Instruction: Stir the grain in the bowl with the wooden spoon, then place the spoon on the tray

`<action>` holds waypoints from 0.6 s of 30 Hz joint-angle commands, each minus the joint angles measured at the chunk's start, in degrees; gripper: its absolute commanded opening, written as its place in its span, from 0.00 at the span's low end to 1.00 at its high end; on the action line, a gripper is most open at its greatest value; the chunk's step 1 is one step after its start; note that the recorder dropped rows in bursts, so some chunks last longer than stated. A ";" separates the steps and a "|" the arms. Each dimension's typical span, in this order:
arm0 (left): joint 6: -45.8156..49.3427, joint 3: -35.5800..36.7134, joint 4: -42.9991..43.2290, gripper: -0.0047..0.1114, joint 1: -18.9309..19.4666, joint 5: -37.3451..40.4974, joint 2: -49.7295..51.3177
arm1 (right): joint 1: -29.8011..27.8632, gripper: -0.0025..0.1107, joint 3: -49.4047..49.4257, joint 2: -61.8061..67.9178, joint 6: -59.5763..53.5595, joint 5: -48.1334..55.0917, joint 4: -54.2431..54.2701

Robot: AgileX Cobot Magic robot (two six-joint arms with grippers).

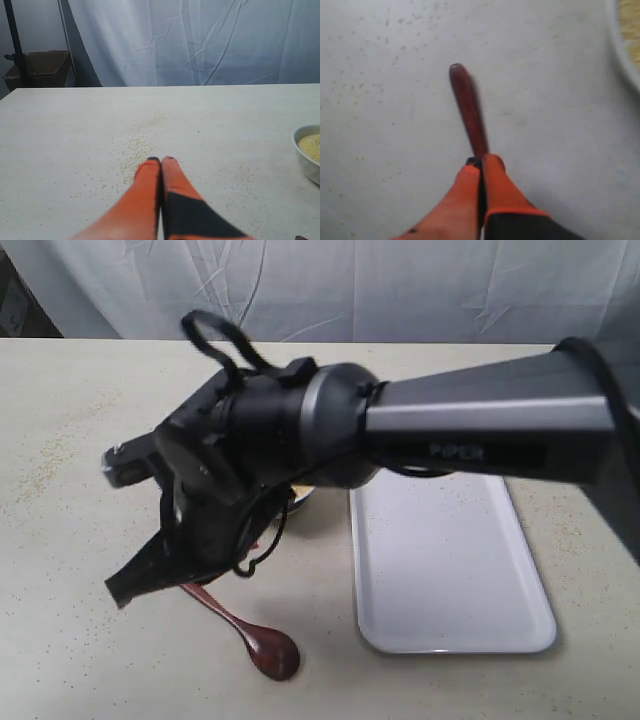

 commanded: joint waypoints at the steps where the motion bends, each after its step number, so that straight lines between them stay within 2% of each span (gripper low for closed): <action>1: -0.19 0.21 -0.16 0.04 0.04 -0.27 -0.28 | 2.00 0.02 -0.13 2.53 -0.98 -2.35 -1.58; 7: -0.19 0.21 -0.16 0.04 0.04 -0.27 -0.28 | 2.00 0.02 -0.59 3.41 -0.58 -10.05 -1.73; 9: -0.19 0.21 -0.16 0.04 0.04 -0.27 -0.28 | 2.00 0.10 -1.46 3.58 -0.58 -11.65 -1.73; 13: -0.19 0.21 -0.16 0.04 0.04 -0.27 -0.28 | 1.88 0.32 -1.92 4.37 0.09 -10.82 -3.40; 18: -0.19 0.21 -0.16 0.04 0.04 -0.27 -0.28 | 1.88 0.34 -1.92 6.48 1.67 -4.52 -5.68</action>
